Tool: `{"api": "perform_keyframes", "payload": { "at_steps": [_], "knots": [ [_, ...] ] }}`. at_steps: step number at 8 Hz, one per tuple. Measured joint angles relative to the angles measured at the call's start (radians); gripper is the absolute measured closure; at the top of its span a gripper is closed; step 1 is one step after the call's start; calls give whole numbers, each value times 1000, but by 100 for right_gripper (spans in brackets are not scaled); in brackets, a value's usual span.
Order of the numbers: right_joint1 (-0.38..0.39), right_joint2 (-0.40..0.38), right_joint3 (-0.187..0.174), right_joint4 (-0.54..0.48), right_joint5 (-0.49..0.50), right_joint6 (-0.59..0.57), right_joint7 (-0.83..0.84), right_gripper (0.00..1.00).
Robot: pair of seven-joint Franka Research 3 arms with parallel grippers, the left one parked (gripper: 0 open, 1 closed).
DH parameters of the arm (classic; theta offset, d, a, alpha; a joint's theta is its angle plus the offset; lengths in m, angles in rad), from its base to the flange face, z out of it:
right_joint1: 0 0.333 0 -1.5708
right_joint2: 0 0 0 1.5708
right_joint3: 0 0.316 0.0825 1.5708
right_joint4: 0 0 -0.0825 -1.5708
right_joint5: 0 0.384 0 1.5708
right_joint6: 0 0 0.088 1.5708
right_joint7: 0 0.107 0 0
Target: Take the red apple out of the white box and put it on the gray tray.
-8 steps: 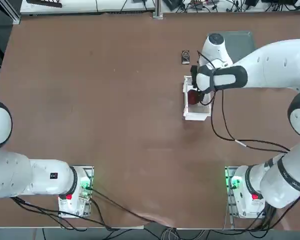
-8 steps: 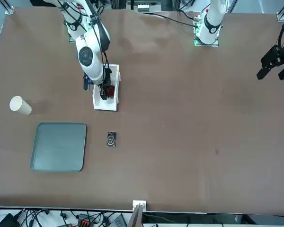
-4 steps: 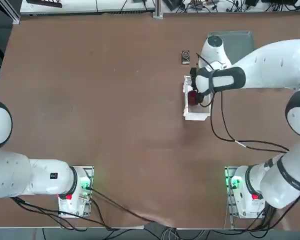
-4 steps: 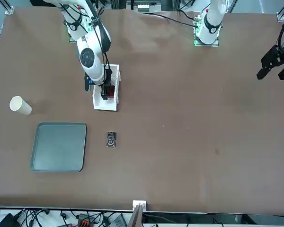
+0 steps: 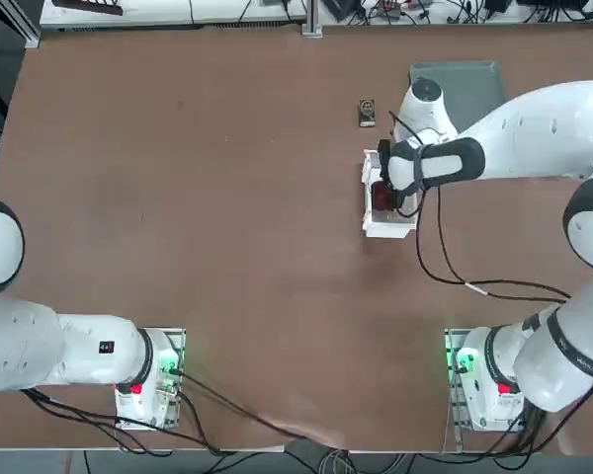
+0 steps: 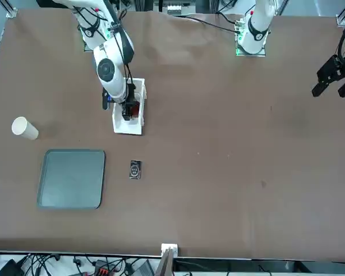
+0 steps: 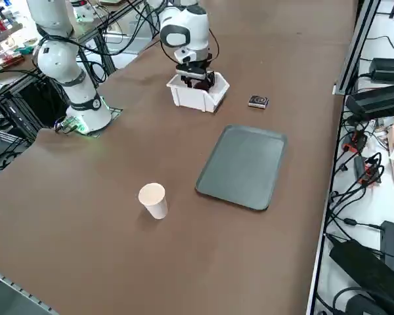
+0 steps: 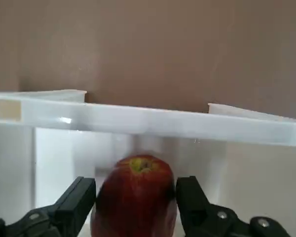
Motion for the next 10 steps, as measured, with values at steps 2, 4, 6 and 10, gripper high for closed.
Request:
{"api": "perform_keyframes", "payload": {
  "at_steps": [2, 4, 6, 10],
  "knots": [
    [0, 0, 0, -1, 0, 3, 0, 5],
    [0, -3, 0, -1, 0, 4, 1, 17],
    [0, -5, 0, -1, 0, 4, 1, 22],
    [0, -41, -3, 2, 0, -41, 1, 23]
  ]
}}
